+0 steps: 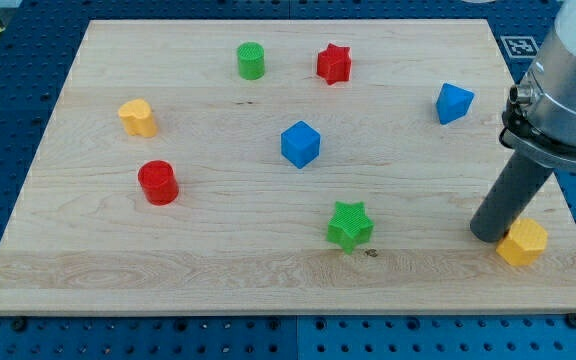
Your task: Push the blue triangle to the yellow hexagon
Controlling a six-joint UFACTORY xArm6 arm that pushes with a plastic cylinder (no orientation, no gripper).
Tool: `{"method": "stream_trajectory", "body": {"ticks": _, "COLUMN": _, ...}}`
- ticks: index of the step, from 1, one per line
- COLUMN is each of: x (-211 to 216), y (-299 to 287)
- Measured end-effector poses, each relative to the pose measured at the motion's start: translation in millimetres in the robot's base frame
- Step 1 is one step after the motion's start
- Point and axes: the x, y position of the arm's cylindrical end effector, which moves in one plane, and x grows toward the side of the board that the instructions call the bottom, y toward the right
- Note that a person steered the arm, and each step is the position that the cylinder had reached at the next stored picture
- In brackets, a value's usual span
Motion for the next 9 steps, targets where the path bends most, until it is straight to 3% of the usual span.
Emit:
{"method": "stream_trajectory", "body": {"ticks": 2, "x": 5, "y": 6}}
{"method": "stream_trajectory", "body": {"ticks": 3, "x": -21, "y": -10}}
{"method": "stream_trajectory", "body": {"ticks": 5, "x": -136, "y": -39}}
{"method": "stream_trajectory", "body": {"ticks": 6, "x": -154, "y": -15}}
{"method": "stream_trajectory", "body": {"ticks": 9, "x": -155, "y": 31}}
